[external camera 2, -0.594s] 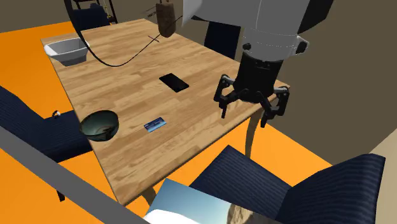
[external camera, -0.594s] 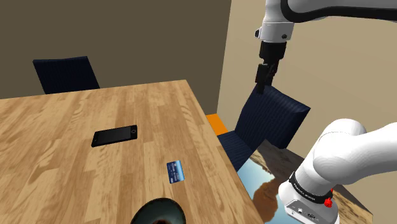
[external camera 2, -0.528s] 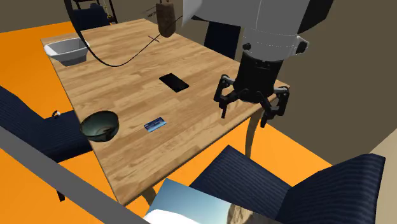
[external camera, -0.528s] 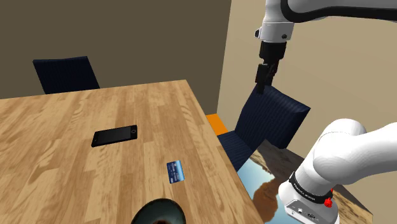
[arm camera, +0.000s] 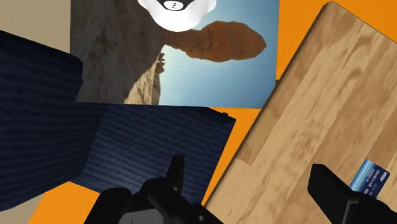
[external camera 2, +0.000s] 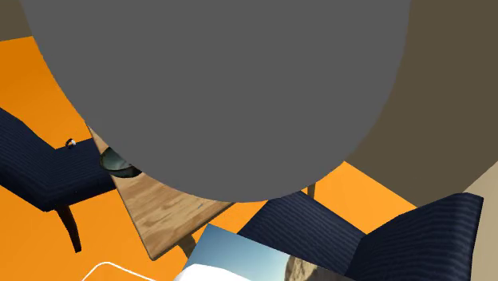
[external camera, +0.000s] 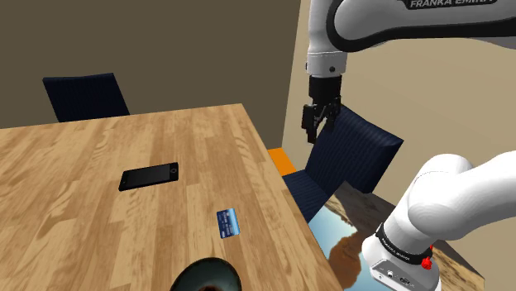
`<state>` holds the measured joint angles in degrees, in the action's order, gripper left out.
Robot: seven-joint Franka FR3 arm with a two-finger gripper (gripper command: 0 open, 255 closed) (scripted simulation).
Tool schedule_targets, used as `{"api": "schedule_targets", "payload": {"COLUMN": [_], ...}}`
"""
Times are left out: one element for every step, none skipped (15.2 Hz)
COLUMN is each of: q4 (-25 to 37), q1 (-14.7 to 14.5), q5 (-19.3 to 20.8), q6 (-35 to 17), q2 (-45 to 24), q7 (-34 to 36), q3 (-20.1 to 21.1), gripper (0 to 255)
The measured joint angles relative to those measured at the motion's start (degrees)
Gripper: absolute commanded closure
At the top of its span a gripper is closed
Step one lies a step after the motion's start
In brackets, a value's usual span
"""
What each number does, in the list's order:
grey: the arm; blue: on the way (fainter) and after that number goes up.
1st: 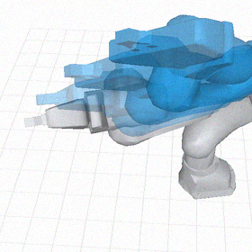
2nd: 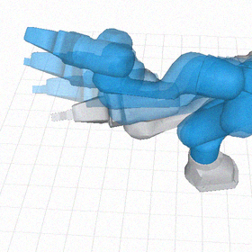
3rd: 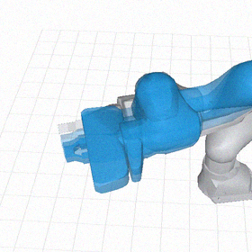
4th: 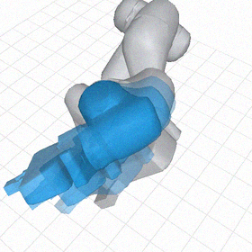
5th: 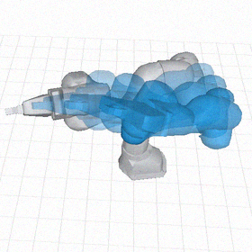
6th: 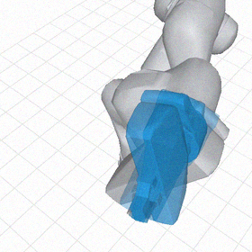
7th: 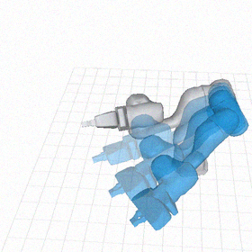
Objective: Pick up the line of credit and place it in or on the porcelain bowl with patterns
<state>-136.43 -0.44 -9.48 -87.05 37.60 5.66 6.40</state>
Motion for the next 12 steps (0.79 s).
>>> {"api": "schedule_targets", "payload": {"q4": [0.1,0.07,0.31,0.57,0.57,0.88,1.91,2.46,2.96,3.18,4.1,4.71], "q1": [-0.14,-0.44,-0.64,-0.81,-1.08,-1.4,-1.35,-1.51,-1.67,-2.09,-2.13,-2.39], "q5": [-1.03,-2.26,-3.34,-4.35,-5.5,-6.68,-7.31,-8.18,-9.02,-10.14,-10.74,-11.56], "q6": [-0.62,-1.28,-1.69,-2.35,-3.26,-3.93,-4.44,-5.08,-5.87,-6.84,-7.93,-8.74], "q2": [-1.33,-2.51,-3.72,-5.19,-6.58,-7.99,-10.02,-11.66,-13.36,-14.86,-17.24,-19.0], "q7": [1.78,3.81,5.7,7.48,9.41,11.45,12.97,14.67,16.38,18.44,20.03,21.81], "q3": [1.0,2.25,3.27,4.27,5.43,6.61,7.31,8.18,9.07,10.26,11.1,11.98], "gripper": [0,0,0,0,0,0,0,0,0,0,0,0]}}
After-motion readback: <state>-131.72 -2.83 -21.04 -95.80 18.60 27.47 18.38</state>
